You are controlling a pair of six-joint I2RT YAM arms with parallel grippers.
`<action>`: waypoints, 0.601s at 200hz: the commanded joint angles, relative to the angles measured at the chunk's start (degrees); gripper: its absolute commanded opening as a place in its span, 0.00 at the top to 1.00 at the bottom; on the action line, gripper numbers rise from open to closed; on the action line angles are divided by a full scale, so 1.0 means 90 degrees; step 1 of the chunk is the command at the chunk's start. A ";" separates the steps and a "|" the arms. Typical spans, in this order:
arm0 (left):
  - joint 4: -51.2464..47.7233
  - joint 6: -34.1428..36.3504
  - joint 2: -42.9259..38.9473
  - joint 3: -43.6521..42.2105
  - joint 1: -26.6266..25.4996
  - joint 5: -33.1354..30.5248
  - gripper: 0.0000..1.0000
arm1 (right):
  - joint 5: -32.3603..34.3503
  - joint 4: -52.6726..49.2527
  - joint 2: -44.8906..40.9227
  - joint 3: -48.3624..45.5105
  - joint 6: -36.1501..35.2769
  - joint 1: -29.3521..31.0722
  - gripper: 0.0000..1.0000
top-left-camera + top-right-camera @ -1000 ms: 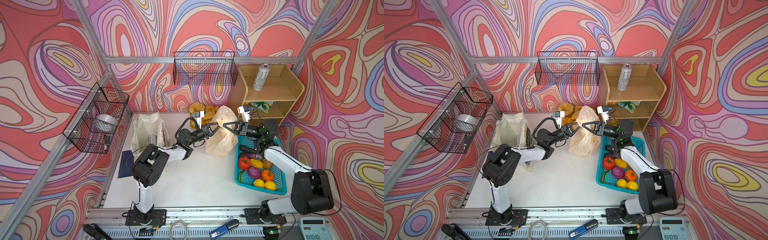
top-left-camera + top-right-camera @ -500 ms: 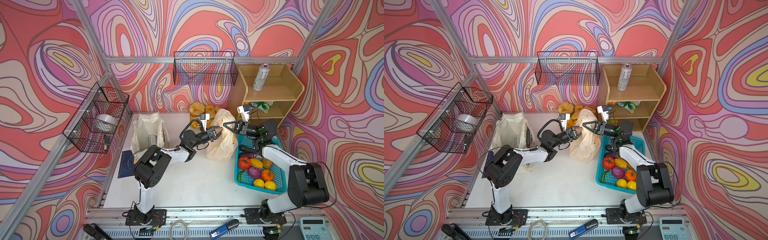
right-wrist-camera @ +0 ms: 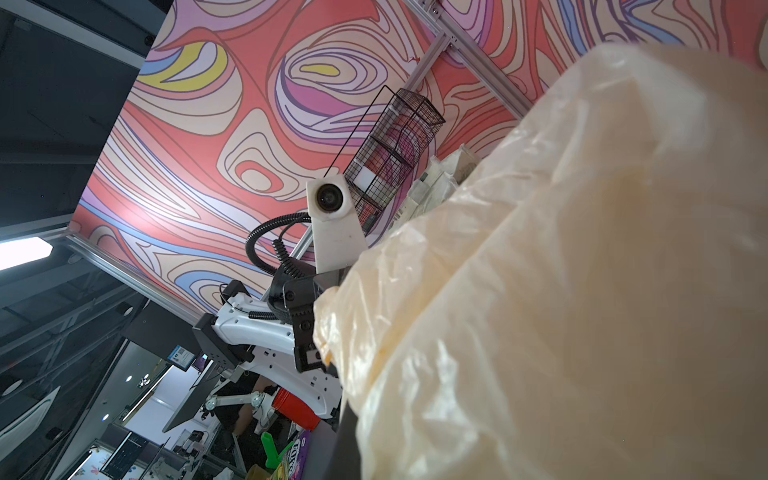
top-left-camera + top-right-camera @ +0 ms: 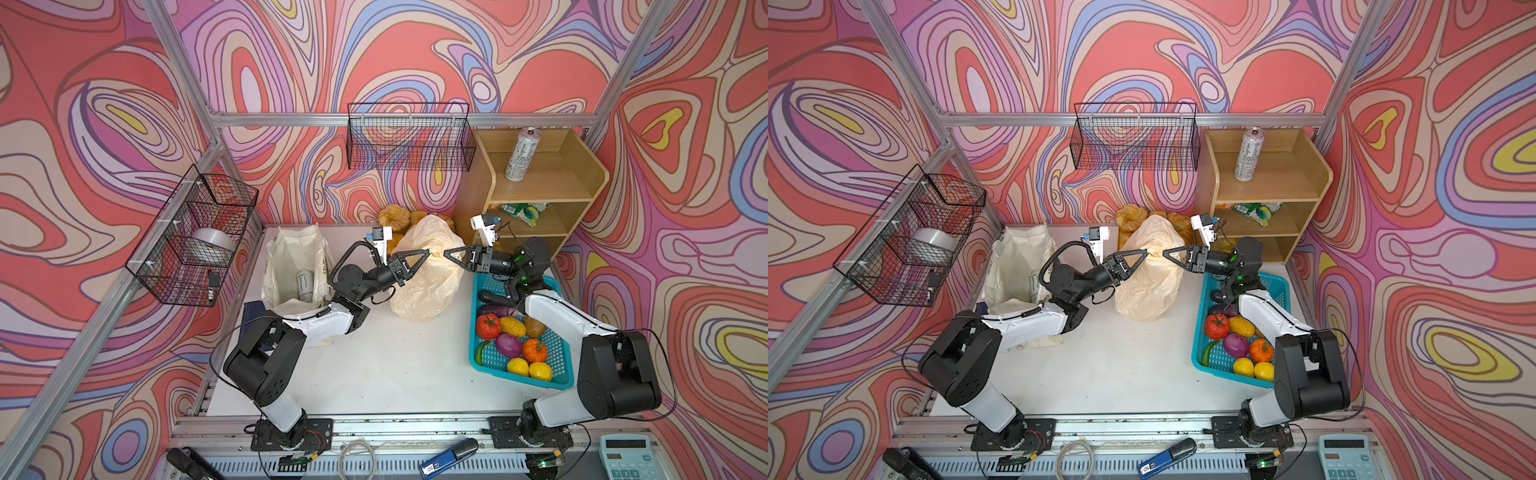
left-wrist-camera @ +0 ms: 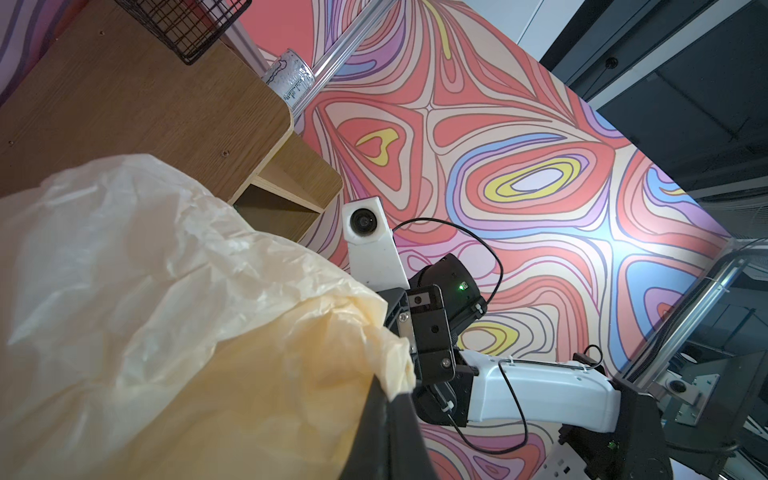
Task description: Place the mixed food into the grocery bags and tie them
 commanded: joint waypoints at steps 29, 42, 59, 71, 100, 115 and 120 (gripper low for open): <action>0.0430 -0.0171 0.0283 -0.0387 0.0239 -0.0946 1.00 | -0.0363 0.1084 -0.0038 0.0084 0.0860 -0.0069 1.00; 0.0431 -0.0237 0.0510 -0.0199 0.0240 -0.0837 1.00 | -0.0442 0.1394 0.0035 0.0092 0.1123 -0.0027 1.00; 0.0426 -0.0348 0.0757 0.0167 0.0230 -0.0603 1.00 | -0.0429 0.1314 0.0092 0.0112 0.1066 0.0030 1.00; 0.0431 -0.0365 0.0886 0.0440 0.0196 -0.0429 1.00 | -0.0338 0.1085 0.0136 0.0105 0.0873 0.0033 1.00; 0.0431 -0.0305 0.0918 0.0656 0.0162 -0.0319 1.00 | 0.0021 -0.0656 -0.0012 0.0285 -0.0384 0.0034 0.84; 0.0431 -0.0264 0.0880 0.0609 0.0159 -0.0275 1.00 | 0.0338 -0.2297 -0.0298 0.0518 -0.1607 0.0035 0.64; 0.0431 -0.0261 0.0869 0.0581 0.0161 -0.0260 1.00 | 0.0433 -0.2708 -0.0379 0.0587 -0.1916 0.0032 0.61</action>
